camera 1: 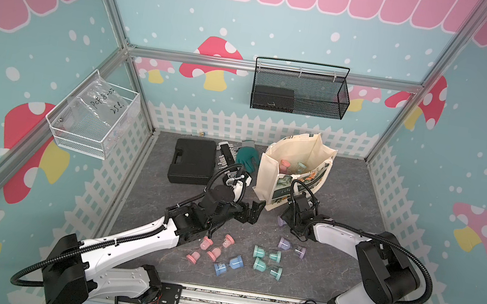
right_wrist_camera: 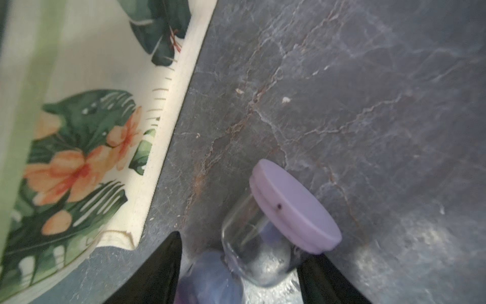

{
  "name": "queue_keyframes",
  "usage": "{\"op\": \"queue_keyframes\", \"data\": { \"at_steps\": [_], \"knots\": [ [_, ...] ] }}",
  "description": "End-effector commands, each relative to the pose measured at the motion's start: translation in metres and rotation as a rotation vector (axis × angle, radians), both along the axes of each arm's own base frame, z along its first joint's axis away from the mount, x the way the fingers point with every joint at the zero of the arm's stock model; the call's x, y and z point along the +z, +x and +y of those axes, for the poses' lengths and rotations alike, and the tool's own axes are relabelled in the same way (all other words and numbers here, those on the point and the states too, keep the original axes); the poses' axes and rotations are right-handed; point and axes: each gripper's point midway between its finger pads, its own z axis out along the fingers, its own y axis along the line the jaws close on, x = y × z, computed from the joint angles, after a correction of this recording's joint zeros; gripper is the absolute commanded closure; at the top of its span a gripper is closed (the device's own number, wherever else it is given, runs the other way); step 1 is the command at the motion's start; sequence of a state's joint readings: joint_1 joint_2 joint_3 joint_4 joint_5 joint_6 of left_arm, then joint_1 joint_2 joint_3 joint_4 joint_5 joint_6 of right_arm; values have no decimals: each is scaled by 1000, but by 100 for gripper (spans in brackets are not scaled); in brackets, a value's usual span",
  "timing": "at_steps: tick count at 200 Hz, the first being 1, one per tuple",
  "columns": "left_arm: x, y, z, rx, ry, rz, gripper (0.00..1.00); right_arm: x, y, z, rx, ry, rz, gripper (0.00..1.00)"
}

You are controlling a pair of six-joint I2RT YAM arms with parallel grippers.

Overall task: Put the hourglass into the canvas bag
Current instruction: Pick up the hourglass from the center of the board.

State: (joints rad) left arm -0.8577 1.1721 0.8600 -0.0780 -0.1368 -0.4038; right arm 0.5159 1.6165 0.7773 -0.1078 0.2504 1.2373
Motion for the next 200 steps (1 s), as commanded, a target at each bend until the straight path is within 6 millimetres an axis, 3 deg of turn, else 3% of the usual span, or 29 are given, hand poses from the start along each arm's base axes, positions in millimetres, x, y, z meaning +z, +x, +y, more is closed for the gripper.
{"op": "queue_keyframes", "data": {
  "at_steps": [1, 30, 96, 200],
  "knots": [
    [13, 1, 6, 15, -9, -28, 1, -24, -16, -18, -2, -121, 94, 32],
    [12, 2, 5, 17, -8, -25, 1, -36, -17, -17, 29, -136, 129, 37],
    [13, 3, 6, 23, -10, -25, 1, -33, -22, -25, 31, -139, 96, 50],
    [18, 2, 7, 29, -30, -26, 1, -1, -18, -34, 68, -32, -85, 73]
  ]
}}
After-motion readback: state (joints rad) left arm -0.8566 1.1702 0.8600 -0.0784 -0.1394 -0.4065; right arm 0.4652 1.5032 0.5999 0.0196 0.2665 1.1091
